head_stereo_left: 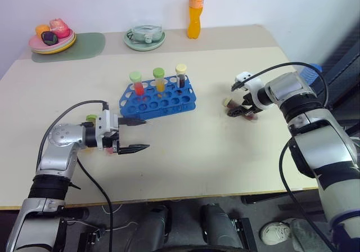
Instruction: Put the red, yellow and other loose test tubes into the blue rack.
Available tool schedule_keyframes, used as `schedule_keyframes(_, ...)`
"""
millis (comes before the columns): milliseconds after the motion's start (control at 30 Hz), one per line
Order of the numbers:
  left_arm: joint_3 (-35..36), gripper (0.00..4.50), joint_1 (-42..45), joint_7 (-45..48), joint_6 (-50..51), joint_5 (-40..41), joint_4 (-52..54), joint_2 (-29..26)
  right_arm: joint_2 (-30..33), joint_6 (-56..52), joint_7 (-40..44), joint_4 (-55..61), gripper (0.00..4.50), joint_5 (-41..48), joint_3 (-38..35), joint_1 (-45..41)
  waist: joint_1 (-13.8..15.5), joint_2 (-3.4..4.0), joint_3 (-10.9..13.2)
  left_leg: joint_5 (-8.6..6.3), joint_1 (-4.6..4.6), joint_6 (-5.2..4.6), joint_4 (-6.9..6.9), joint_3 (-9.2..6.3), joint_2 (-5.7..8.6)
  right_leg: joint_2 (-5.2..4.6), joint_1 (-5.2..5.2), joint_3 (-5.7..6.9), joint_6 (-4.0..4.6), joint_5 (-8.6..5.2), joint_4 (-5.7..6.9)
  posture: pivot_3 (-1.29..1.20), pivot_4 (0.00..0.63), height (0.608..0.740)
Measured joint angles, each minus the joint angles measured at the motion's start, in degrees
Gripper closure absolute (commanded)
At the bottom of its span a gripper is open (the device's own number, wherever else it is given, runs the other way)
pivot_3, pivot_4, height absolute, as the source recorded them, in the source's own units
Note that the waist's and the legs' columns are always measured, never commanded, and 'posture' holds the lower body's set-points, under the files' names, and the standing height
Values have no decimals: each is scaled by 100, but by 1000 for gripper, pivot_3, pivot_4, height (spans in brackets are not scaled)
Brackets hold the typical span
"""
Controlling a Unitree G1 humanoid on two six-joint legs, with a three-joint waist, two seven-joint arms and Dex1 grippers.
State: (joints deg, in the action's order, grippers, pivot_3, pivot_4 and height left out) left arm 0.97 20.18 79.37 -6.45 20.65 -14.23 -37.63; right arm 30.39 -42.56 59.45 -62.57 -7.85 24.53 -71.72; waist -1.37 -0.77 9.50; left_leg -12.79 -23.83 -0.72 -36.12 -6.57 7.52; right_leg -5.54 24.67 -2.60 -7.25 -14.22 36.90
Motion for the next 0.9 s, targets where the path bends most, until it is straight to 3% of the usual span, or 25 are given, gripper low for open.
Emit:
schedule_keyframes(233,32,569,-189,-113,95,35,195,-72,-204,463,46,-417,38,-436,45,-169,-36,1,0,0,8,4,0,0,0,1,-1,0,1,0,8,0,150,740)
schedule_keyframes(333,35,569,-233,-164,98,47,269,-79,-293,592,102,-529,886,-541,39,-227,-96,1,-1,-1,8,5,1,0,0,1,-1,0,1,0,10,0,150,740)
schedule_keyframes(467,45,569,-315,-216,99,94,382,-94,-401,675,107,-634,2912,-648,-10,-297,-116,1,-1,-1,10,8,5,-1,-1,1,0,0,1,-1,12,0,150,740)
schedule_keyframes(533,49,569,-383,-228,101,114,398,-119,-406,696,95,-650,3687,-687,-32,-301,-117,2,0,-2,10,9,6,-1,-1,2,2,0,2,-1,13,0,150,740)
schedule_keyframes(800,59,569,-392,-242,101,126,398,-174,-405,962,102,-669,3687,-797,-71,-283,-121,2,0,-2,11,10,6,0,-1,3,1,0,2,-1,13,0,150,740)
schedule_keyframes(900,59,569,-351,-246,100,127,389,-173,-241,1128,450,-387,3687,-791,-81,-120,-117,8,3,-2,10,10,6,0,-1,3,2,0,2,-1,13,0,150,740)
